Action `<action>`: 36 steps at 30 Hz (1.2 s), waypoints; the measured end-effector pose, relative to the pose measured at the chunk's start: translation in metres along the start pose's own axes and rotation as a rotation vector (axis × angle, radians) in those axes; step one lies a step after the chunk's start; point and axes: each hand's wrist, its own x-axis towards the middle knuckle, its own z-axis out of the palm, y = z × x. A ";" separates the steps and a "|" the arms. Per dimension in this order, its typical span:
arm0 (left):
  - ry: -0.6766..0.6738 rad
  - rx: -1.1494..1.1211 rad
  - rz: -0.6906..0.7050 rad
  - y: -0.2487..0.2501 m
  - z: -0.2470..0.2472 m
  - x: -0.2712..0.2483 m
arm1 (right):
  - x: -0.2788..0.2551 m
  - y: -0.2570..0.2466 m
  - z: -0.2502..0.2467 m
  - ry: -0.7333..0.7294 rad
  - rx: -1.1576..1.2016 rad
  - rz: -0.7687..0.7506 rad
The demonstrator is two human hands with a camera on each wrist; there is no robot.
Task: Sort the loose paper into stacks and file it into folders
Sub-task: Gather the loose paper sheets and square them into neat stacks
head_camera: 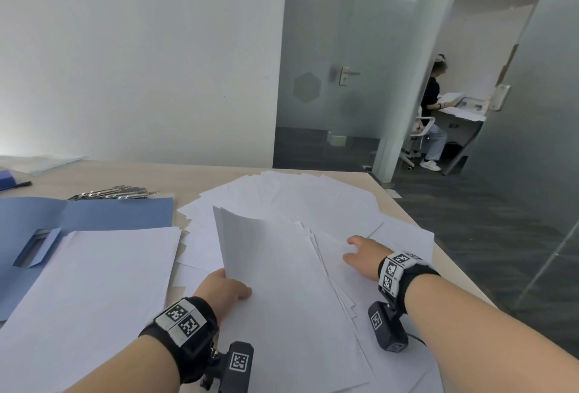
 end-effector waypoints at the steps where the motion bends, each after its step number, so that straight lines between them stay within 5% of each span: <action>1: 0.007 -0.007 -0.004 0.000 -0.001 0.000 | 0.005 0.001 -0.001 -0.015 -0.003 0.012; 12: 0.129 -0.059 0.038 -0.007 -0.002 0.006 | 0.035 -0.004 -0.010 0.055 0.018 0.070; 25: 0.099 -0.154 0.064 -0.008 -0.002 -0.005 | 0.032 0.006 -0.022 0.118 0.154 0.038; 30: 0.073 -0.196 0.076 -0.009 -0.003 -0.005 | 0.030 0.005 -0.022 0.062 0.316 0.014; 36: 0.061 -0.190 0.096 -0.006 -0.002 -0.009 | 0.025 0.003 -0.019 -0.003 0.164 -0.002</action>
